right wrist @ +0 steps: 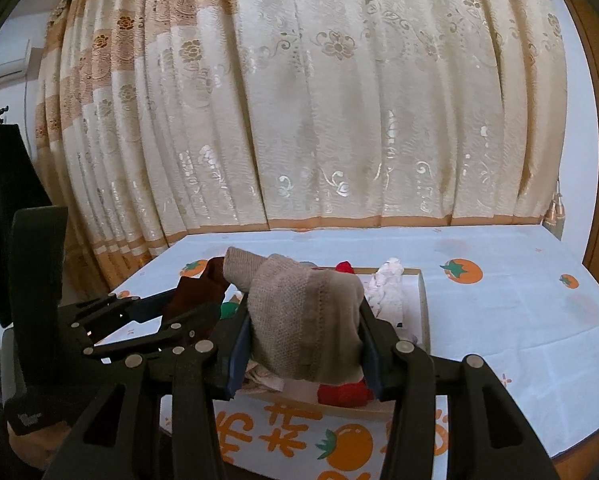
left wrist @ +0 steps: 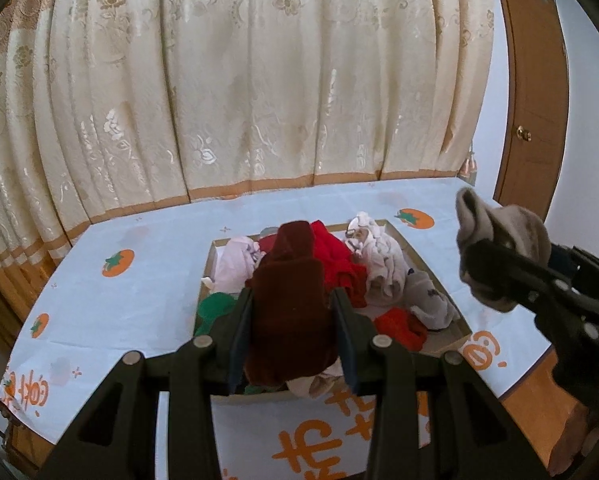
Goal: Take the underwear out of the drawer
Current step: 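Carry both held garments over the cardboard tray and lower them in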
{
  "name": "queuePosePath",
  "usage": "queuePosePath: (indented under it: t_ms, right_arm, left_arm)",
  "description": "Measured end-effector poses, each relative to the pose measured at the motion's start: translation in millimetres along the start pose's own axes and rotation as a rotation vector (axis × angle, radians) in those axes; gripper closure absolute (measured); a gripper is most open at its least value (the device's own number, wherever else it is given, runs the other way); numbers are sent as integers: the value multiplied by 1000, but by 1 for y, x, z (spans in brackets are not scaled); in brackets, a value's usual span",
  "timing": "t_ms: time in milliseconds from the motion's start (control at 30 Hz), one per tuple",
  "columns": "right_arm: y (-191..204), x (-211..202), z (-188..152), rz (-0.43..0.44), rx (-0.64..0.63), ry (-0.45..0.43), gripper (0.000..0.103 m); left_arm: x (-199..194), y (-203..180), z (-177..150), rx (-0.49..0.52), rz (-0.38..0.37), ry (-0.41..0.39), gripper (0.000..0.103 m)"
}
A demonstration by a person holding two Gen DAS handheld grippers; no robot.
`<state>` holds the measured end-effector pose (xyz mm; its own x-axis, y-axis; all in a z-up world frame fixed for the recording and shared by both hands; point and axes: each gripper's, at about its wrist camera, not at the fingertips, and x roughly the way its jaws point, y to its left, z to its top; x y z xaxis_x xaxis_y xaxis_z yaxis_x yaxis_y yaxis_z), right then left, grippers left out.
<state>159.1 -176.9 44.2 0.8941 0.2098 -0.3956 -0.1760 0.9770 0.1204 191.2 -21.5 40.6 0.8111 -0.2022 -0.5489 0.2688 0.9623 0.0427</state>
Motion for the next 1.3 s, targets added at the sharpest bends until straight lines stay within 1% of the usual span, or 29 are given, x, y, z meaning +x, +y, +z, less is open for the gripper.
queuePosePath:
  t_ms: [200, 400, 633, 867, 1033, 1200, 1300]
  right_arm:
    - [-9, 18, -2, -12, 21, 25, 54]
    - [-18, 17, -3, -21, 32, 22, 54]
    - [-28, 23, -2, -56, 29, 29, 54]
    - [-47, 53, -5, -113, 14, 75, 54]
    - [-64, 75, -3, -147, 28, 100, 54]
    - [-73, 89, 4, -158, 19, 115, 54]
    - [-82, 97, 12, -141, 36, 127, 54]
  left_arm:
    - [15, -3, -2, -13, -8, 22, 66]
    - [20, -10, -2, -8, -21, 32, 66]
    - [35, -25, 0, -6, -50, 55, 66]
    - [63, -39, -2, -21, -61, 95, 66]
    - [83, -44, -5, -43, -72, 129, 66]
    - [94, -50, -2, -47, -94, 143, 66]
    - [99, -47, 3, -48, -103, 149, 66]
